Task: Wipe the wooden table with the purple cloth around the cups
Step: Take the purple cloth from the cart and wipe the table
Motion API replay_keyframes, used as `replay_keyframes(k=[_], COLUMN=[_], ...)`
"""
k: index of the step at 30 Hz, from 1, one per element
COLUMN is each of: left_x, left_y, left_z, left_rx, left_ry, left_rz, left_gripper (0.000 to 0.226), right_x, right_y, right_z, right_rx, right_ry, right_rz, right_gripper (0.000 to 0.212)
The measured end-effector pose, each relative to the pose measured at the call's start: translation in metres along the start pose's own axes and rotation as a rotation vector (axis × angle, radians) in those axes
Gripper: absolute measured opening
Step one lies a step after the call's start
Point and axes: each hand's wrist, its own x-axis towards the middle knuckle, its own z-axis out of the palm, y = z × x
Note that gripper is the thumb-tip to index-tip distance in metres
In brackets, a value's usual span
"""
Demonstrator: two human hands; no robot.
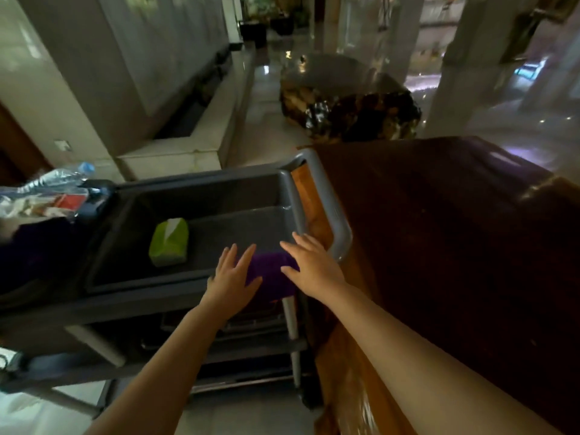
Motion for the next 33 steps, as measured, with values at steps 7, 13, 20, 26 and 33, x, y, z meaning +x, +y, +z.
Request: replay_keyframes(k=[7, 13, 20, 26, 33], left_x=[0.012, -0.001, -0.03, -0.055, -0.13], left_y=[-0.021, -0.023, 0.004, 0.088, 0.266], left_z=[0.039, 0.04, 0.032, 0.033, 0.091], left_rx=[0.215, 0.197, 0.106, 0.049, 0.098], left_ry=[-0.033, 0.126, 0.201, 0.205, 0.031], left_rz=[0.038, 0.112, 0.145, 0.376, 0.85], left_gripper=[0.067, 0.06, 0.048, 0.042, 0.043], right_x=[0.033, 0.003, -0.024, -0.099, -0.299], right_y=[0.008, 0.002, 0.006, 0.049, 0.115], right_z=[0.047, 0.066, 0.055, -0.008, -0.101], right_rx=[-0.093, -0.099, -0.097, -0.125, -0.202], right_ry=[-0.289, -0.033, 0.033, 0.158, 0.39], right_rz=[0.037, -0.026, -0.07, 0.041, 0.498], right_gripper=[0.058, 0.051, 0.041, 0.041, 0.036])
